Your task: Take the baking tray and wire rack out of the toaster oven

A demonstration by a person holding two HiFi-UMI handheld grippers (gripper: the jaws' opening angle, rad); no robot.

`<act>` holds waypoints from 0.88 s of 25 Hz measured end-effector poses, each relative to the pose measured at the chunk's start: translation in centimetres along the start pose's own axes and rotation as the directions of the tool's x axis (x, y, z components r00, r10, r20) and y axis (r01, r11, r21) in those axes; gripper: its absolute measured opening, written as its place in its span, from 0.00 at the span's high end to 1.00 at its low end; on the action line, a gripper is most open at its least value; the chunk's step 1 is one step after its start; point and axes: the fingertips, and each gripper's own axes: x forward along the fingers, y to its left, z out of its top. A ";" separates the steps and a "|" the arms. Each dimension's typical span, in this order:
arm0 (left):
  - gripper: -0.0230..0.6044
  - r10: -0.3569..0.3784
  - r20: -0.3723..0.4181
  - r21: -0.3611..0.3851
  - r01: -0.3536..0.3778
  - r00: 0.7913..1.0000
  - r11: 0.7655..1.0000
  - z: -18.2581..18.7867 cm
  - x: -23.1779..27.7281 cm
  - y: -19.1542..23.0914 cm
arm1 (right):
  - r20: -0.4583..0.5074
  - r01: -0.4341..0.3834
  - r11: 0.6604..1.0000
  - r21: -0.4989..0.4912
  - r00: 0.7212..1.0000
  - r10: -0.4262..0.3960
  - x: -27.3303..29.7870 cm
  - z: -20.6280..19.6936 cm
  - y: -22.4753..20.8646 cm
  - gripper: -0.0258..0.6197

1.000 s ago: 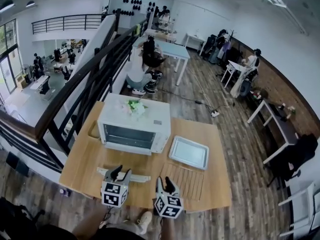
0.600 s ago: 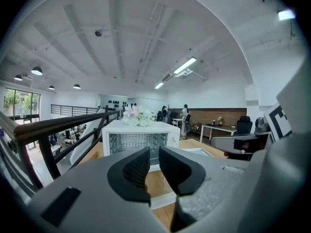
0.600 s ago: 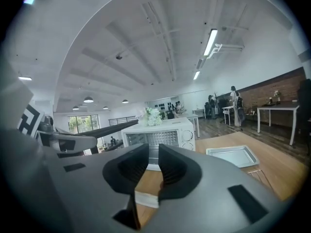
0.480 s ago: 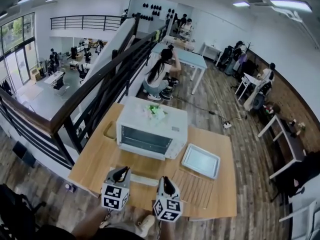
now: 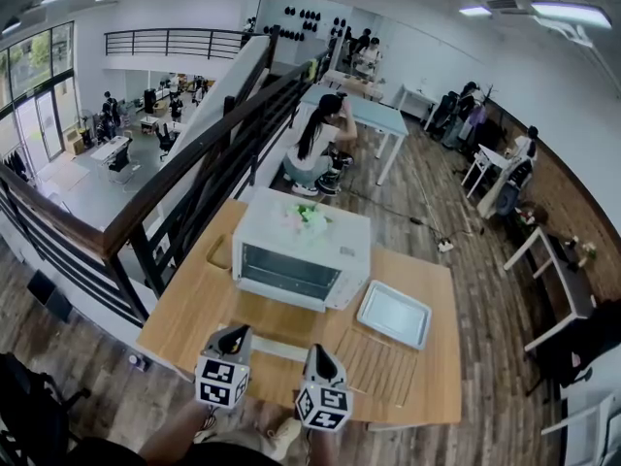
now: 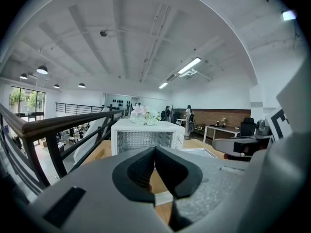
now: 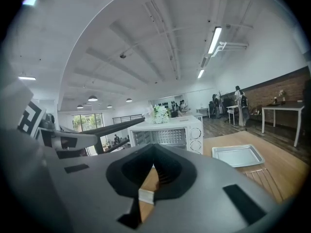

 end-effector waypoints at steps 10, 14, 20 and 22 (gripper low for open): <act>0.96 0.004 -0.007 -0.006 -0.004 1.000 1.000 -0.1 -0.1 -0.3 | -0.011 -0.005 1.000 -0.005 1.000 0.005 -0.2 -0.1 -0.2 0.96; 0.96 0.004 -0.003 -0.003 -0.004 1.000 1.000 0.2 -0.1 -0.3 | -0.003 -0.008 1.000 -0.007 1.000 0.008 -0.2 0.5 0.0 0.96; 0.96 0.006 0.002 -0.001 -0.006 1.000 1.000 0.1 0.1 -0.1 | -0.013 -0.016 1.000 -0.003 1.000 0.016 0.3 -0.3 -0.1 0.96; 0.96 0.008 -0.001 -0.003 -0.008 1.000 1.000 0.1 0.2 -0.1 | -0.015 -0.017 1.000 -0.002 1.000 0.017 0.3 0.0 0.0 0.96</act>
